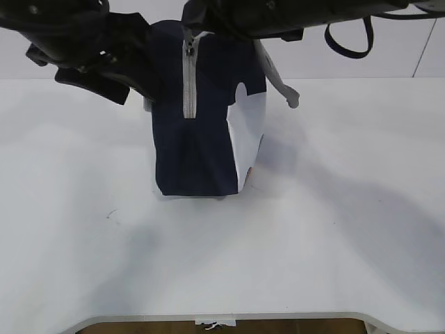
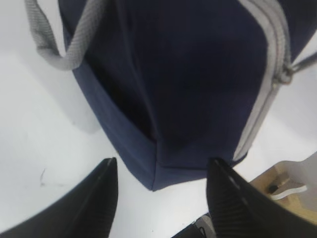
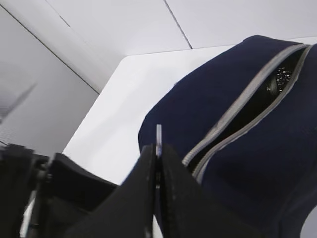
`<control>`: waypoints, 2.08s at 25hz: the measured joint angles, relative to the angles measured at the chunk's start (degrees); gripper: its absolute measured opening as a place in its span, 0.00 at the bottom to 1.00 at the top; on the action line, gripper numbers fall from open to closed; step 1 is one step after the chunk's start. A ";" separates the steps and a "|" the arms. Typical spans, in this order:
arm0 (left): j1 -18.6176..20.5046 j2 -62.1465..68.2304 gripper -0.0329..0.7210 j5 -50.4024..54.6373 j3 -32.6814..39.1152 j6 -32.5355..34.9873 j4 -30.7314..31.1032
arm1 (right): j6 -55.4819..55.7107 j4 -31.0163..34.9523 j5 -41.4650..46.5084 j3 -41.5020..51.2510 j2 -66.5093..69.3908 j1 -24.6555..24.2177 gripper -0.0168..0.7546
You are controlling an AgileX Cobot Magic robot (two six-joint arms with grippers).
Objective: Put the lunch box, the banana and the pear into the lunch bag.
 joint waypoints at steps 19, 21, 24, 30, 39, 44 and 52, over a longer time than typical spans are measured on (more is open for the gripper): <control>0.00 4.76 0.05 -4.53 0.00 6.44 -5.26 | 0.00 4.08 -0.03 0.00 0.13 0.00 0.02; 0.00 4.76 0.04 -3.86 0.00 6.44 -3.91 | 0.00 3.43 -0.03 0.00 0.13 0.00 0.02; 0.00 4.76 0.04 -2.17 0.00 7.28 -0.42 | 0.00 2.05 0.08 0.00 0.13 0.00 0.02; 0.00 4.85 0.04 0.87 0.00 11.54 0.69 | 0.00 -0.29 1.16 0.00 0.13 0.00 0.02; 0.00 4.85 0.04 5.01 0.00 16.42 0.81 | 0.00 -5.62 2.26 0.00 0.13 0.00 0.02; 0.00 4.75 0.04 6.10 0.00 18.06 0.81 | 0.00 -7.98 2.54 0.00 0.13 0.00 0.02; 0.00 4.01 0.04 8.43 0.00 19.78 1.00 | 0.00 -8.59 2.54 0.00 0.13 -0.12 0.02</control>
